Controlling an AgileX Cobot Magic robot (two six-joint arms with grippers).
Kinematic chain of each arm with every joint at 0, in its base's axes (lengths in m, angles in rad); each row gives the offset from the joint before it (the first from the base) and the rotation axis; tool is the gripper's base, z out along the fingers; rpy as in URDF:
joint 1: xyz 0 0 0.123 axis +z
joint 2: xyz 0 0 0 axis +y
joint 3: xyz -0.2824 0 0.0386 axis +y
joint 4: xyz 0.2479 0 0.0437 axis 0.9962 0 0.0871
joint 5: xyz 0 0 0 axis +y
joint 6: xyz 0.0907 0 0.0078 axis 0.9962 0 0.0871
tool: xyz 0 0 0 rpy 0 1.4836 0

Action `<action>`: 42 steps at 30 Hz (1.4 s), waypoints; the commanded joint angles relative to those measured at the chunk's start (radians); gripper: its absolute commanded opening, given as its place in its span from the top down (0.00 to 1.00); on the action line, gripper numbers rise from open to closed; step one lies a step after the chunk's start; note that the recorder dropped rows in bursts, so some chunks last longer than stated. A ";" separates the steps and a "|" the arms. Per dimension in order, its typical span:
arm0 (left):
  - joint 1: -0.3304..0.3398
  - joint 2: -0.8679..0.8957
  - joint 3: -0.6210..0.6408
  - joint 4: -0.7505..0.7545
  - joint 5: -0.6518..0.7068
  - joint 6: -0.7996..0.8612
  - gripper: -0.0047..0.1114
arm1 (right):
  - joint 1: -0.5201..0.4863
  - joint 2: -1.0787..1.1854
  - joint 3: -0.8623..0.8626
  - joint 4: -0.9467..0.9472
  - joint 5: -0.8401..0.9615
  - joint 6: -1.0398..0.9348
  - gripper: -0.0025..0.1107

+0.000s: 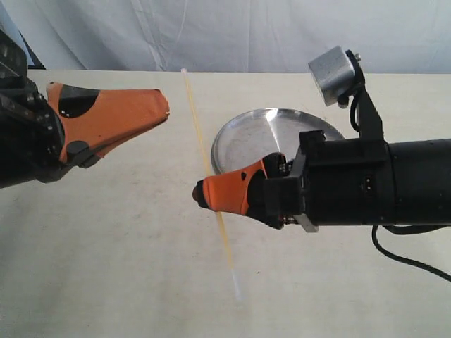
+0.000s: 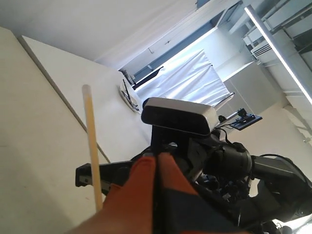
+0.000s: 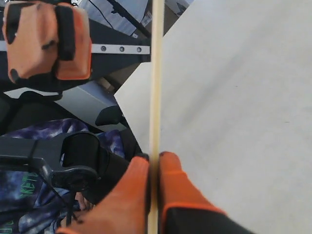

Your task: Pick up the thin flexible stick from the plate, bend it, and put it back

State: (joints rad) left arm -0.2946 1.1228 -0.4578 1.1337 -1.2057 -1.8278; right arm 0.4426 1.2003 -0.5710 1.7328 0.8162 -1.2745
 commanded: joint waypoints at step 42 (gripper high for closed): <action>-0.007 0.002 -0.010 -0.079 0.120 0.135 0.96 | 0.158 0.135 -0.223 -0.231 -0.138 0.116 0.53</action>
State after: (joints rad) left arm -0.2946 1.1228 -0.4645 1.0720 -1.0834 -1.6992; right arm 0.5990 1.3374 -0.7896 1.5597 0.7310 -1.2040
